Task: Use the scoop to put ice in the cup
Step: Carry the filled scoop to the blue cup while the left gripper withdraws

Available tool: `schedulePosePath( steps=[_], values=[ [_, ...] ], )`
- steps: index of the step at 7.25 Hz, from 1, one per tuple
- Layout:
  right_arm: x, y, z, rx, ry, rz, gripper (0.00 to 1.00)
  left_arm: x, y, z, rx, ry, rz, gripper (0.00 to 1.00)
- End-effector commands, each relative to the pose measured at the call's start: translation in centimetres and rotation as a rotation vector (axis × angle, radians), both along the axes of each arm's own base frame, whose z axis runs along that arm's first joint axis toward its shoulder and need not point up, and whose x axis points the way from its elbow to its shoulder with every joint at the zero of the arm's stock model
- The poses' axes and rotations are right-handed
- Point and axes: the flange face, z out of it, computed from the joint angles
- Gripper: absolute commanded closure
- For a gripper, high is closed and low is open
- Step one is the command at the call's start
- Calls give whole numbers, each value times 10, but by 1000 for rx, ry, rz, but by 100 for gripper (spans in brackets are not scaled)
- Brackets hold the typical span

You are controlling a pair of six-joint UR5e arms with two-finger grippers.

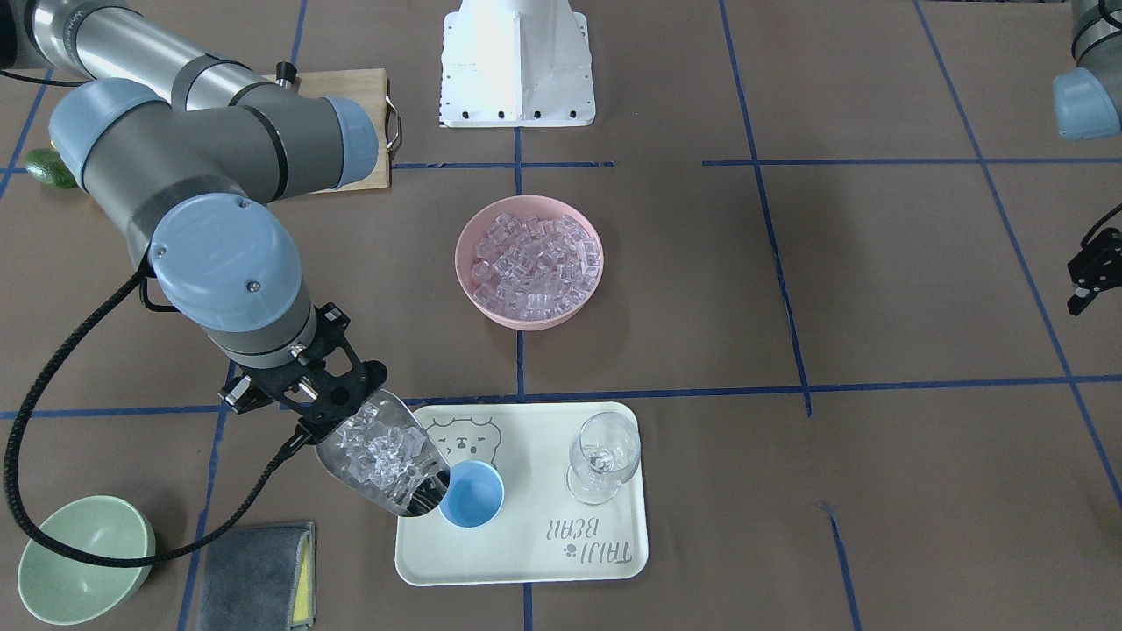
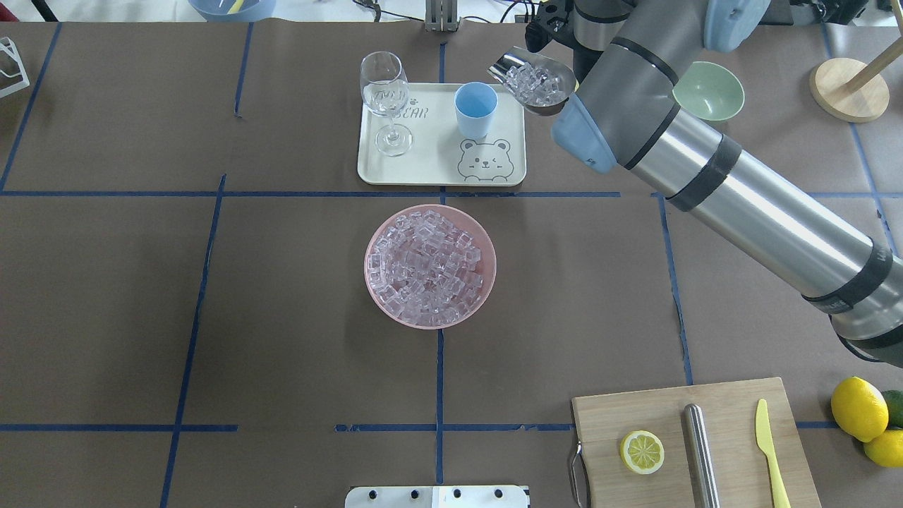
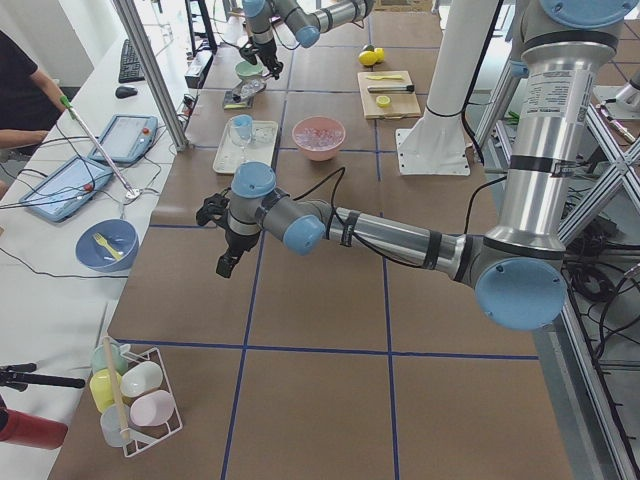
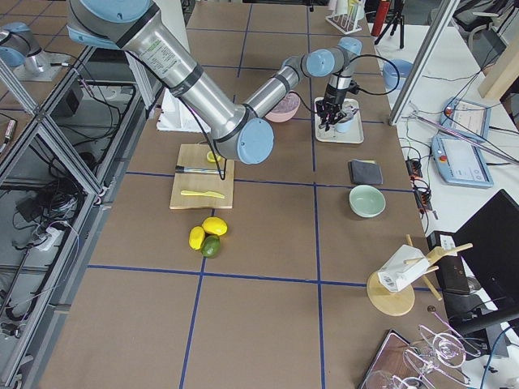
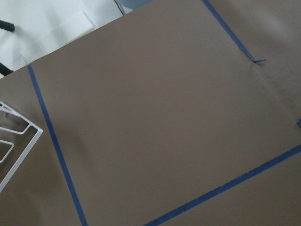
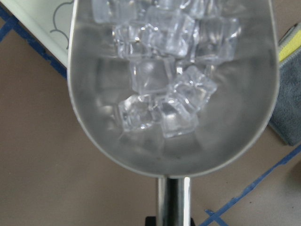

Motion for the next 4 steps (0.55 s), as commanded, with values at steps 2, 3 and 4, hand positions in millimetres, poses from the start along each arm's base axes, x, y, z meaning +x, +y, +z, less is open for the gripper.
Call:
schedulePosePath(
  steps=[2,3,4],
  values=[
    [-30,-7,-17,-67,64,-22,100,-18,9,7,-146,-13,-54,0],
    [-34,-11,-18,-76,71,-22,100,-17,10,8,-150,-14,-53,0],
    [-34,-10,-21,-100,91,-25,100,-17,10,9,-151,-15,-53,0]
  ],
)
